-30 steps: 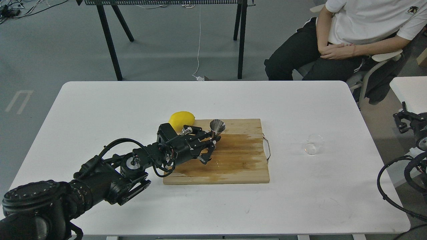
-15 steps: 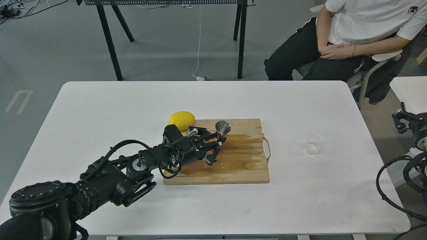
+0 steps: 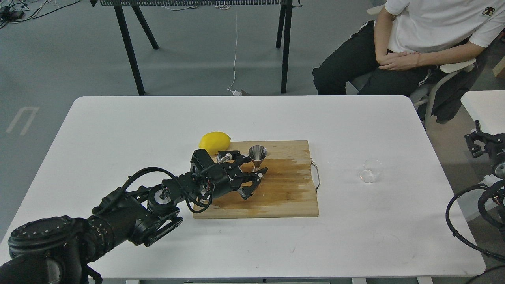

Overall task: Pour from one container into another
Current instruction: 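Set the jigger upright on the board and open the left gripper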

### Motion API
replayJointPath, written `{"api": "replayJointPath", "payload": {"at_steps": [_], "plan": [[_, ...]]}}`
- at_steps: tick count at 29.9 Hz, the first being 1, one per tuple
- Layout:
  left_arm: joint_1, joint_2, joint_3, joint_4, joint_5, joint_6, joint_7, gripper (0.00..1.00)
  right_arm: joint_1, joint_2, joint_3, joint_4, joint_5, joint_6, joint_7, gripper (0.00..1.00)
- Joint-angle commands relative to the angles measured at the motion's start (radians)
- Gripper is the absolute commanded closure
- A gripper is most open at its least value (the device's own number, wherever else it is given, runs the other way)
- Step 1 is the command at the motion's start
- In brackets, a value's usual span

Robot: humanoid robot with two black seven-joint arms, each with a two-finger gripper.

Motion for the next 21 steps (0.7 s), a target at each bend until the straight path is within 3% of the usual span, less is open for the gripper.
{"api": "replayJointPath", "payload": {"at_steps": [1, 7, 11, 18, 21], "plan": [[0.004, 0.006, -0.001, -0.001, 0.000, 0.000, -0.005, 0.25, -0.003, 0.004, 0.000, -0.001, 0.000, 0.000, 0.000, 0.00], [0.005, 0.071, -0.006, -0.058, 0.000, 0.000, -0.008, 0.24, -0.003, 0.003, 0.000, -0.001, 0.000, 0.000, 0.000, 0.00], [0.062, 0.223, -0.006, -0.200, 0.000, 0.000, -0.008, 0.24, -0.014, -0.002, 0.002, -0.001, 0.000, 0.000, 0.000, 0.00], [0.089, 0.387, -0.056, -0.332, 0.000, 0.000, -0.005, 0.25, -0.018, 0.000, -0.006, 0.004, 0.000, 0.000, -0.002, 0.00], [0.085, 0.424, -0.073, -0.375, -0.179, 0.000, -0.013, 0.25, -0.015, -0.009, -0.006, 0.002, 0.000, 0.000, -0.002, 0.00]]}}
